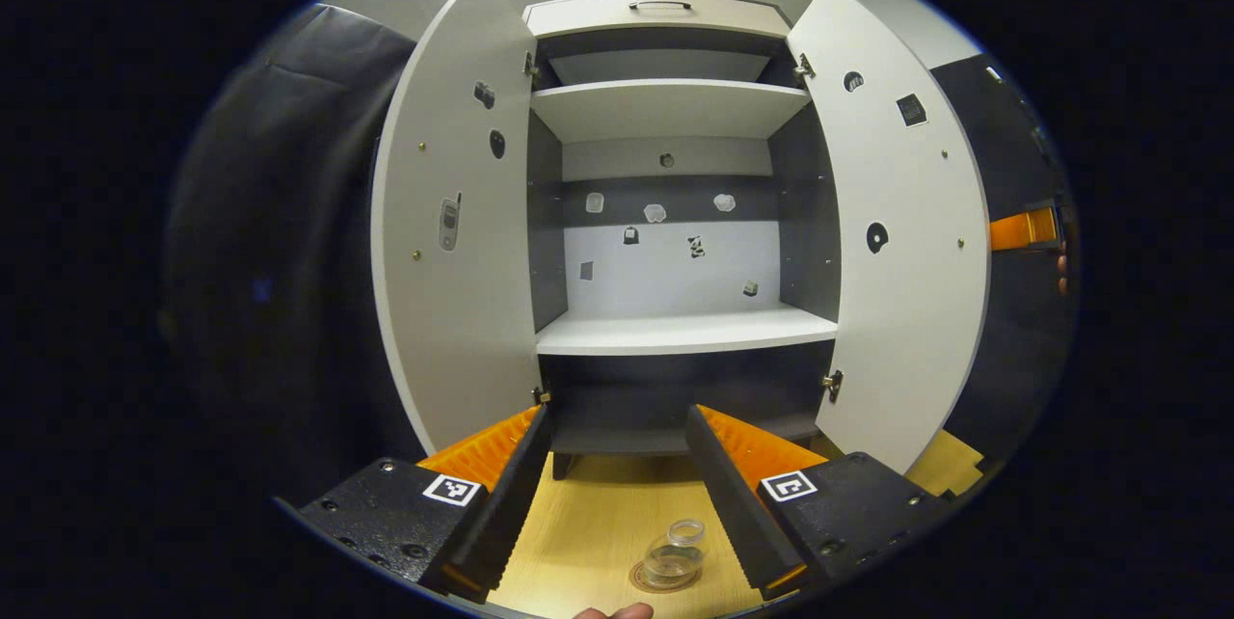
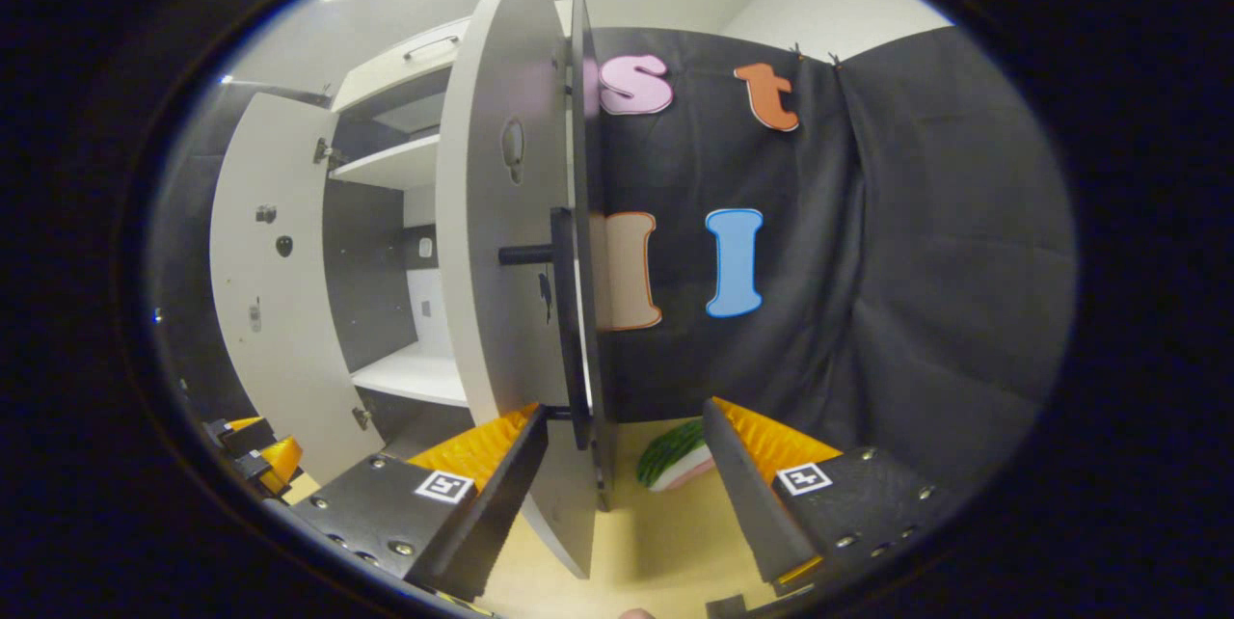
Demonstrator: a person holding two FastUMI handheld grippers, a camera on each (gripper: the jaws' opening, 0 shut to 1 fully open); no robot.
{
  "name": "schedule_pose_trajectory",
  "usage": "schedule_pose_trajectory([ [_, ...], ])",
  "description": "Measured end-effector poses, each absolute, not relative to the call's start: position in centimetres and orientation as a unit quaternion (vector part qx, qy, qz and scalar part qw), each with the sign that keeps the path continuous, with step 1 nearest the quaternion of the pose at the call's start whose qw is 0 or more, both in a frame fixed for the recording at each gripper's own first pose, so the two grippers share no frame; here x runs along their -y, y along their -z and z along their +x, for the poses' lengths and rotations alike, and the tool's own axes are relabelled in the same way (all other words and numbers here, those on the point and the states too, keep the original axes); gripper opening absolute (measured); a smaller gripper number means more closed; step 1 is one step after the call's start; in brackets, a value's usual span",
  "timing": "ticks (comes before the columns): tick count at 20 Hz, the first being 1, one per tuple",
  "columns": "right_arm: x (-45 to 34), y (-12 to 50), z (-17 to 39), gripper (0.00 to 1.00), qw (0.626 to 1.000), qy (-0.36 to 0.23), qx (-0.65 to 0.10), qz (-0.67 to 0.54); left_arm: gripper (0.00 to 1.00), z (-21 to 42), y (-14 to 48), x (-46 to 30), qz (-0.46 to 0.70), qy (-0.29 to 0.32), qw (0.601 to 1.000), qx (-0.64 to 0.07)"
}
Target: Grasp the bottle in the cabinet with the left hand and place it on the coaster, then close the right door with the right hand and the left door with the left hand.
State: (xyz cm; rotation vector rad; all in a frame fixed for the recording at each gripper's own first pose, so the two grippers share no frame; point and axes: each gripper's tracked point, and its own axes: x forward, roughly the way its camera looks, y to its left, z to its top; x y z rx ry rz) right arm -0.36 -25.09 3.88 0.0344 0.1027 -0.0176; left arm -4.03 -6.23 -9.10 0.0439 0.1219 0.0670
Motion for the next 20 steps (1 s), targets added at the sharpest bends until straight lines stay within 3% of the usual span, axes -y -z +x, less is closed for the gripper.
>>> schedule_pose_trajectory([
  [12,18.7,-3.8,0.9,0.98,0.997,-0.066,-0.045,0.022,0.90,-5.7,10.0,2.3,0.028,-0.061,0.995,-0.076],
  [20,15.4,-3.7,2.5,0.98,0.995,-0.081,-0.044,0.033,0.90,-6.8,11.2,-1.1,0.012,-0.087,0.992,-0.090],
])
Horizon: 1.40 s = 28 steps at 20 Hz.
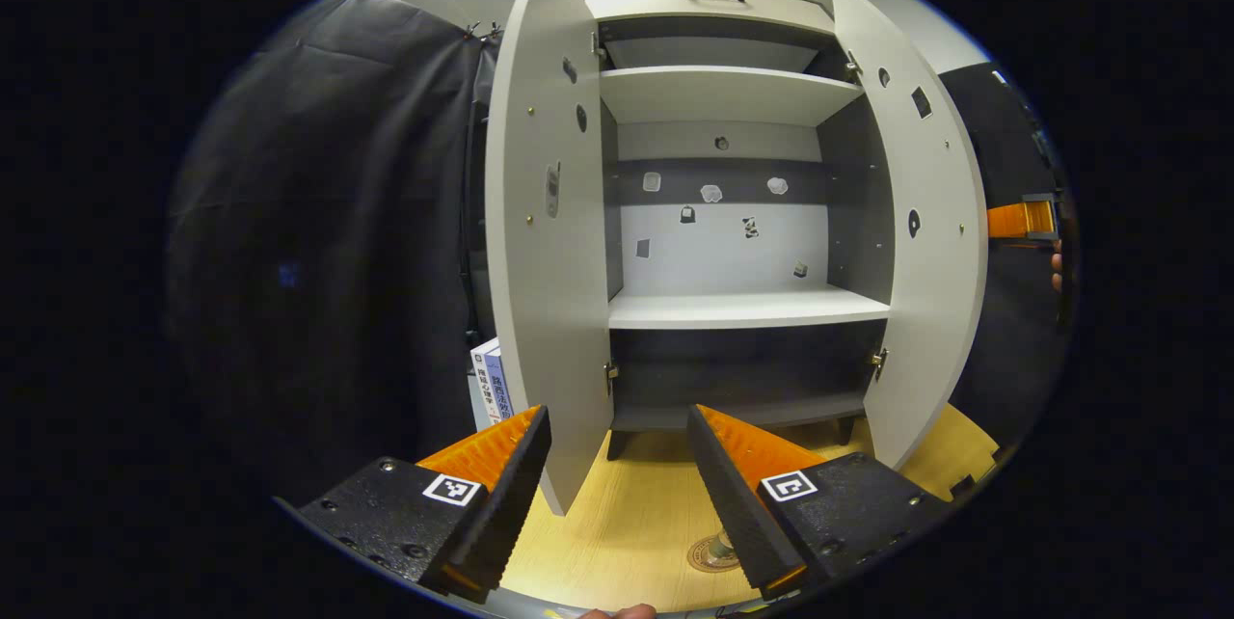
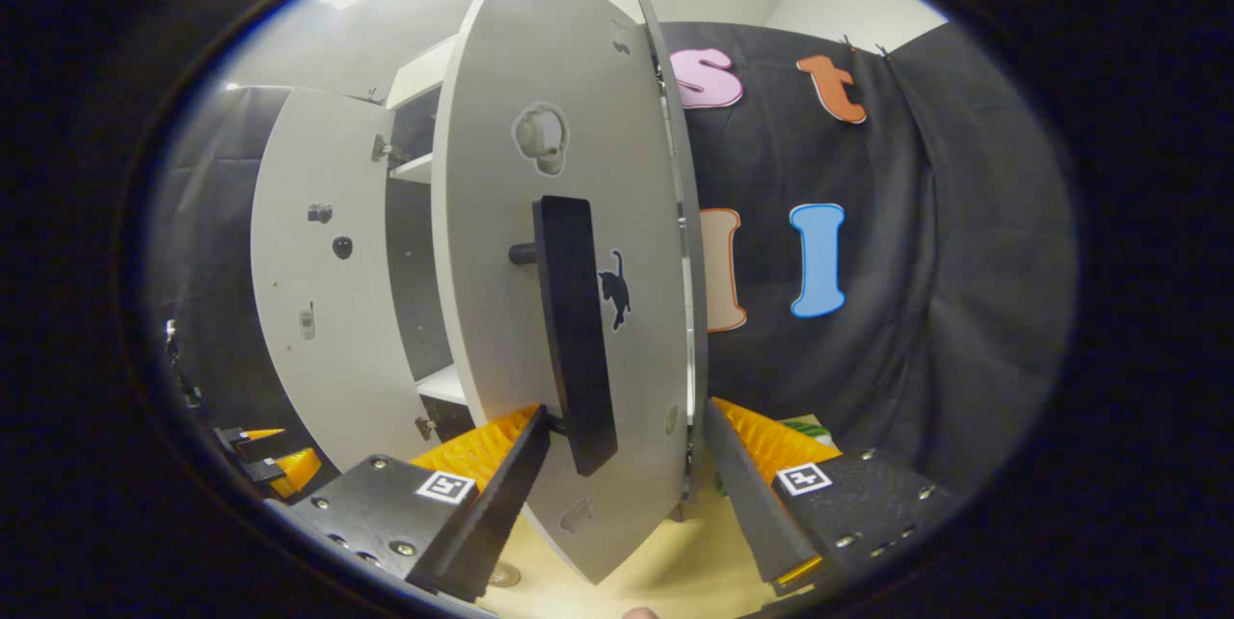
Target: Grasp the bottle in the cabinet with the left hand and place it on the coaster, then close the right door with the right hand and the left door with the left hand.
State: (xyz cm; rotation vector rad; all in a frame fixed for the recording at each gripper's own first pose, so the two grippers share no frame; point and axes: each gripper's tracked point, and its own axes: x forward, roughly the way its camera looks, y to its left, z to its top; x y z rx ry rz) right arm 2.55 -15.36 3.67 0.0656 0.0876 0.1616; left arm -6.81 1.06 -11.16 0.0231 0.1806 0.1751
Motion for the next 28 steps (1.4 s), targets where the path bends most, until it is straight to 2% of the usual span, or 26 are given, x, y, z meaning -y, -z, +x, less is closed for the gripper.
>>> schedule_pose_trajectory([
  [1,15.0,-3.7,2.6,0.98,0.995,-0.081,-0.042,0.032,0.88,-6.9,11.2,-1.5,0.009,-0.091,0.992,-0.091],
  [2,14.6,-3.8,2.8,0.98,0.995,-0.082,-0.041,0.030,0.90,-6.8,11.1,-1.9,0.005,-0.094,0.991,-0.092],
  [7,11.3,-3.6,4.4,0.98,0.995,-0.094,-0.038,0.022,0.90,-6.9,9.6,-4.2,0.000,-0.104,0.992,-0.075],
  [10,8.9,-3.5,6.4,1.00,0.995,-0.089,-0.038,0.021,0.93,-6.5,8.6,-6.1,-0.004,-0.111,0.992,-0.067],
  [12,7.4,-3.6,7.7,1.00,0.996,-0.083,-0.035,0.010,0.90,-6.7,8.0,-7.4,-0.015,-0.116,0.991,-0.062],
  [15,5.4,-3.5,9.5,1.00,0.997,-0.075,-0.033,-0.002,0.92,-7.1,7.8,-9.6,-0.016,-0.130,0.990,-0.058],
  [22,3.7,-3.5,11.7,1.00,0.998,-0.064,-0.023,-0.005,0.89,-7.3,7.4,-13.4,-0.022,-0.146,0.987,-0.057],
  [23,3.4,-3.6,12.0,0.97,0.998,-0.061,-0.021,-0.006,0.89,-7.3,7.2,-13.8,-0.022,-0.147,0.987,-0.056],
  [24,3.3,-3.7,12.4,1.00,0.998,-0.058,-0.019,-0.010,0.89,-7.2,7.1,-14.2,-0.023,-0.147,0.987,-0.054],
  [28,2.3,-3.7,13.7,1.00,0.998,-0.051,-0.015,-0.022,0.89,-6.9,6.4,-15.7,-0.028,-0.148,0.987,-0.047],
])
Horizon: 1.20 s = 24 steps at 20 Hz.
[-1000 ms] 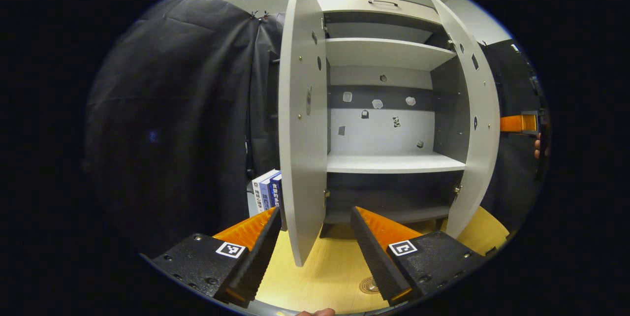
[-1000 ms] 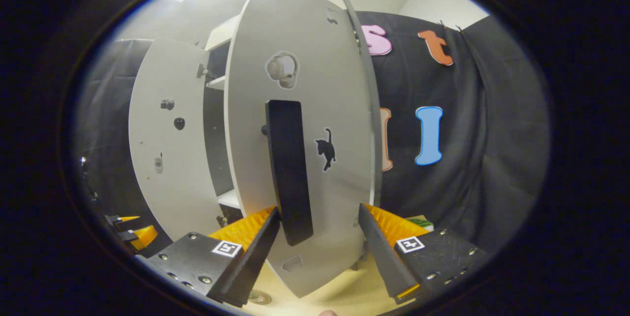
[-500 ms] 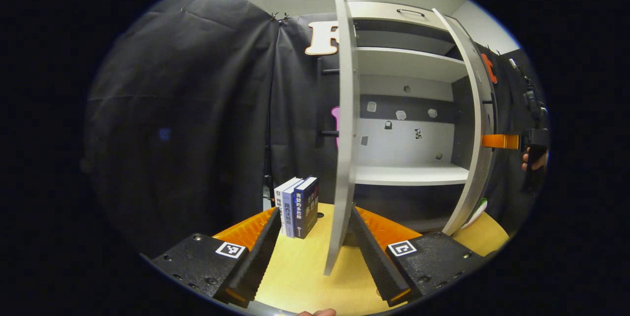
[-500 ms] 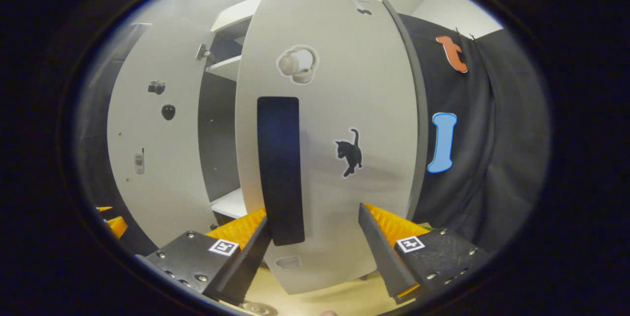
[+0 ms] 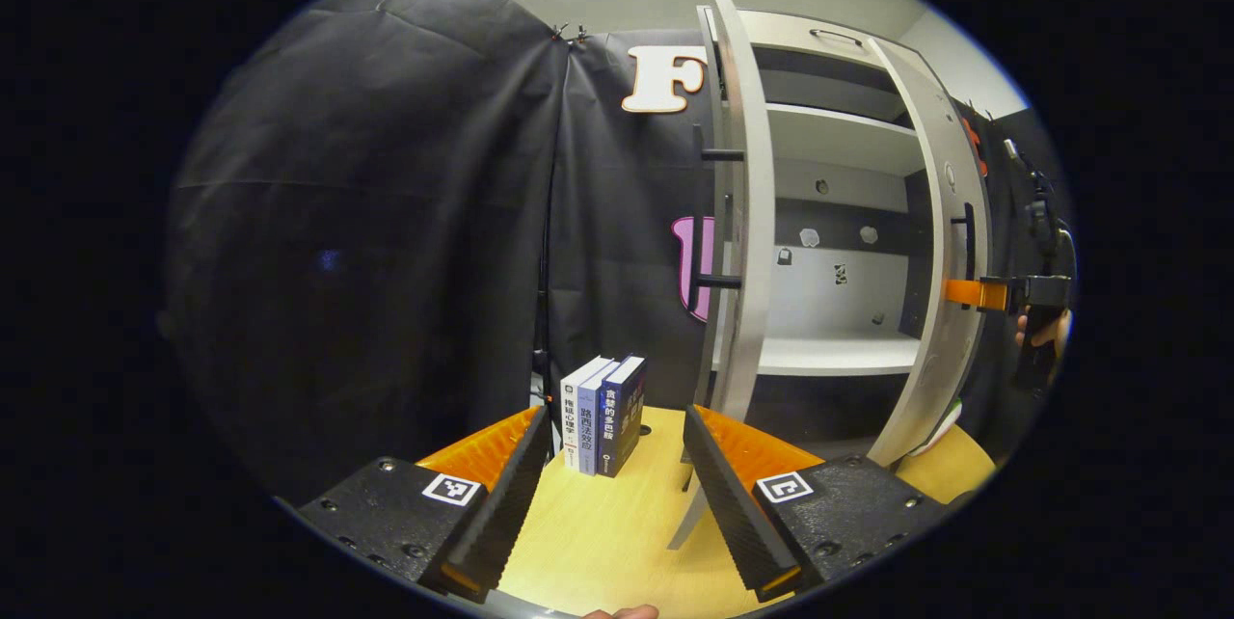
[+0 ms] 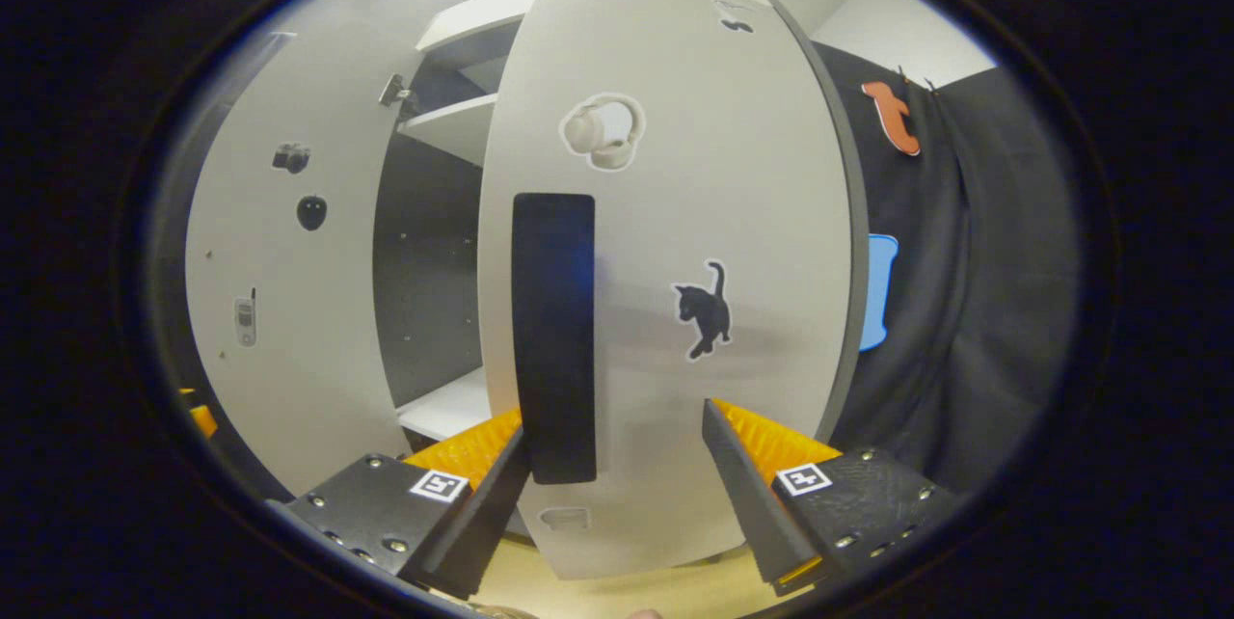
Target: Grasp the bottle in the cabinet with the left hand and place it on the coaster, then close the right door with the right hand and the left door with the left hand.
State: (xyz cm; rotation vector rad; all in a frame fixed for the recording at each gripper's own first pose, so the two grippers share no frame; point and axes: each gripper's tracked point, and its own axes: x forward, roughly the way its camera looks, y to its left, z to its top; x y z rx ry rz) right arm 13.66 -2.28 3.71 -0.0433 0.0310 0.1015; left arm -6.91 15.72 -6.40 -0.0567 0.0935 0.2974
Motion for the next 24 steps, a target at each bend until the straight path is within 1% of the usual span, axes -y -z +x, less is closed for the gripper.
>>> schedule_pose_trajectory([
  [1,2.3,-3.6,13.9,0.97,0.998,-0.050,-0.015,-0.021,0.89,-6.7,6.2,-16.0,-0.031,-0.147,0.988,-0.045],
  [2,2.2,-3.7,14.0,1.00,0.999,-0.049,-0.015,-0.020,0.89,-6.8,5.8,-16.2,-0.033,-0.146,0.988,-0.042],
  [3,2.0,-3.6,14.4,0.97,0.999,-0.048,-0.014,-0.020,0.89,-6.7,5.6,-16.2,-0.036,-0.145,0.988,-0.040],
  [4,1.8,-3.7,14.7,1.00,0.999,-0.047,-0.014,-0.021,0.89,-6.5,5.3,-16.4,-0.037,-0.144,0.988,-0.037],
  [9,1.3,-3.8,15.6,1.00,0.998,-0.041,-0.010,-0.035,0.89,-5.4,4.3,-17.6,-0.039,-0.137,0.989,-0.030],
  [10,1.3,-3.7,15.7,1.00,0.999,-0.038,-0.011,-0.034,0.90,-5.3,4.1,-17.6,-0.042,-0.133,0.990,-0.030],
  [11,1.3,-3.8,15.9,0.97,0.999,-0.032,-0.008,-0.033,0.90,-5.0,3.9,-17.7,-0.045,-0.131,0.990,-0.030],
  [12,1.3,-3.8,15.9,1.00,0.999,-0.026,-0.006,-0.035,0.91,-4.8,3.9,-18.0,-0.047,-0.131,0.990,-0.030],
  [14,1.3,-3.8,16.1,1.00,0.999,-0.015,-0.003,-0.036,0.93,-4.4,3.1,-18.4,-0.055,-0.129,0.990,-0.020],
  [16,1.3,-3.8,16.2,1.00,0.999,-0.003,-0.001,-0.036,0.86,-3.8,2.9,-18.6,-0.062,-0.121,0.990,-0.023],
  [17,1.3,-3.9,16.3,0.97,0.999,0.003,0.001,-0.036,0.90,-3.6,2.5,-18.8,-0.067,-0.116,0.991,-0.022],
  [18,1.3,-3.8,16.4,0.97,0.999,0.010,0.001,-0.036,0.85,-3.3,2.1,-18.8,-0.073,-0.110,0.991,-0.021],
  [19,1.3,-3.8,16.5,0.97,0.999,0.016,0.002,-0.037,0.91,-2.9,1.6,-18.7,-0.076,-0.104,0.991,-0.020],
  [20,1.3,-3.8,16.5,1.00,0.999,0.020,0.002,-0.038,0.90,-2.7,1.2,-18.7,-0.077,-0.098,0.992,-0.019],
  [24,1.3,-3.7,16.7,1.00,0.999,0.028,0.003,-0.038,0.90,-1.5,-0.2,-17.8,-0.062,-0.070,0.995,-0.016],
])
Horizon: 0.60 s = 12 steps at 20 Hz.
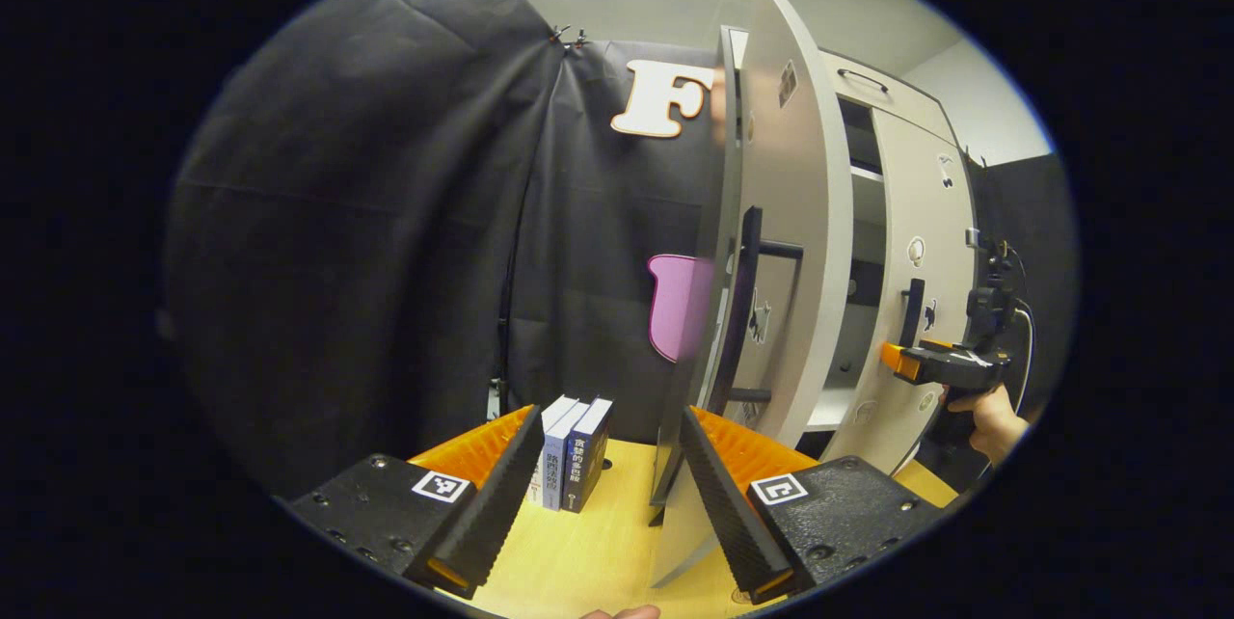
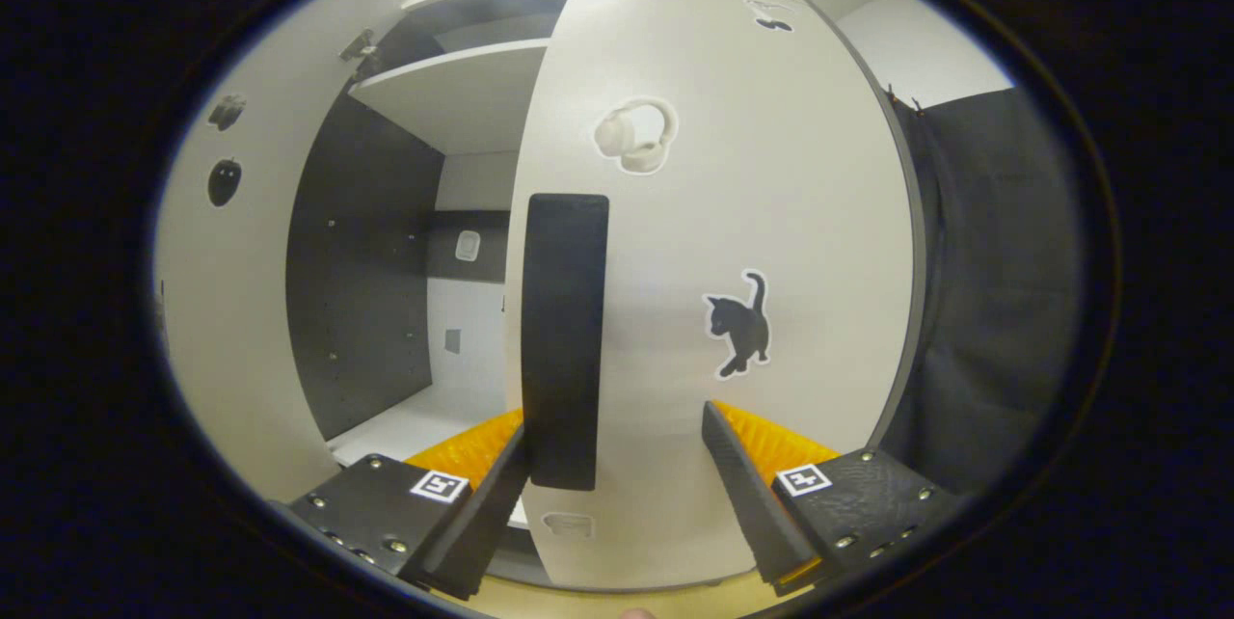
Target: Grasp the bottle in the cabinet with the left hand and place it on the coaster, then close the right door with the right hand and the left door with the left hand.
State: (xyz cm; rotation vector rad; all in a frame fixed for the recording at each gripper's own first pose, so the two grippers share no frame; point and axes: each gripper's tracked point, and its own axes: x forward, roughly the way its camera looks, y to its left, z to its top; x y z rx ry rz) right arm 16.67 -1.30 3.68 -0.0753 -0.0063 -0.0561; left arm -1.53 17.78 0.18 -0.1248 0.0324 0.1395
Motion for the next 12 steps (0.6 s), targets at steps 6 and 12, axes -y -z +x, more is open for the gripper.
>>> schedule_pose_trajectory([
  [6,1.3,-3.5,16.5,1.00,0.999,0.024,-0.006,-0.035,0.90,-0.8,-1.8,-15.2,-0.036,-0.016,0.999,-0.007],
  [12,1.3,-3.5,14.6,1.00,0.999,0.009,-0.011,-0.041,0.85,0.5,-1.9,-14.5,-0.019,0.003,1.000,-0.013],
])
